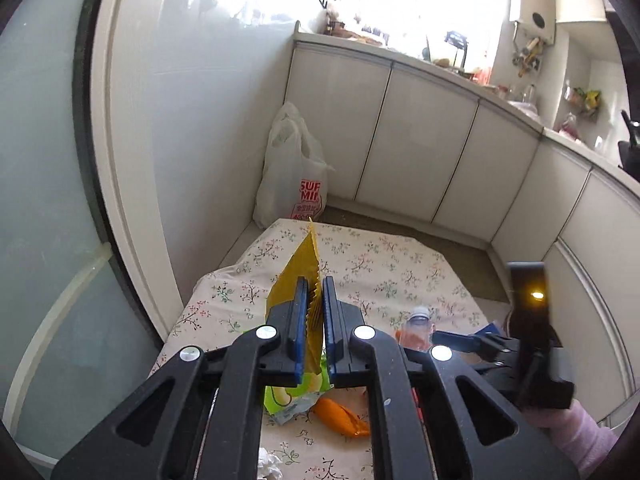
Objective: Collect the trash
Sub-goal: 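Carry the green bag to the brown bin and open the right tool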
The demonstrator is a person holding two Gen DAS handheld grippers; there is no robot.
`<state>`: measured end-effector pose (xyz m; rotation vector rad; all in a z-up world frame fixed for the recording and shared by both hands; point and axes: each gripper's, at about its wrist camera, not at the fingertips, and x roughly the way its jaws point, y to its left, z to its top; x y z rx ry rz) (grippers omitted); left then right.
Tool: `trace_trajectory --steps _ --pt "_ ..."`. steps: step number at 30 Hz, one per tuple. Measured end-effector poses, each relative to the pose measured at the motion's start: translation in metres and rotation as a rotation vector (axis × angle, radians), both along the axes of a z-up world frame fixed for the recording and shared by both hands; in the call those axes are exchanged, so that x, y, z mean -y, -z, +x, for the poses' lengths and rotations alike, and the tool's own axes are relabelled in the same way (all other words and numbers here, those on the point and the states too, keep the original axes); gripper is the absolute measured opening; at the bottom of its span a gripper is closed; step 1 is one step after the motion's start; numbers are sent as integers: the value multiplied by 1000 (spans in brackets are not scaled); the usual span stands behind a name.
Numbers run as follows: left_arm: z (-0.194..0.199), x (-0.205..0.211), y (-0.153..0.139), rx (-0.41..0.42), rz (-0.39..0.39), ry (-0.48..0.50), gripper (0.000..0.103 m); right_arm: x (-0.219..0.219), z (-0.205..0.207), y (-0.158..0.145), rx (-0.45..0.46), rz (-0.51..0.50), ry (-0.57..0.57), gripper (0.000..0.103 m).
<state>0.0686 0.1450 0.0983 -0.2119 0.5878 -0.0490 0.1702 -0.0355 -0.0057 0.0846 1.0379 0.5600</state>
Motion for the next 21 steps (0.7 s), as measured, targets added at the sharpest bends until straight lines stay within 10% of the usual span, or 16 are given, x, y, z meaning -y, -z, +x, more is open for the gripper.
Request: trace_trajectory --steps 15,21 --pt "-20 -23 -22 93 -12 -16 7 -116 66 69 -112 -135 -139 74" --pt "-19 -27 -17 78 -24 -18 7 -120 68 87 -101 -169 -125 22"
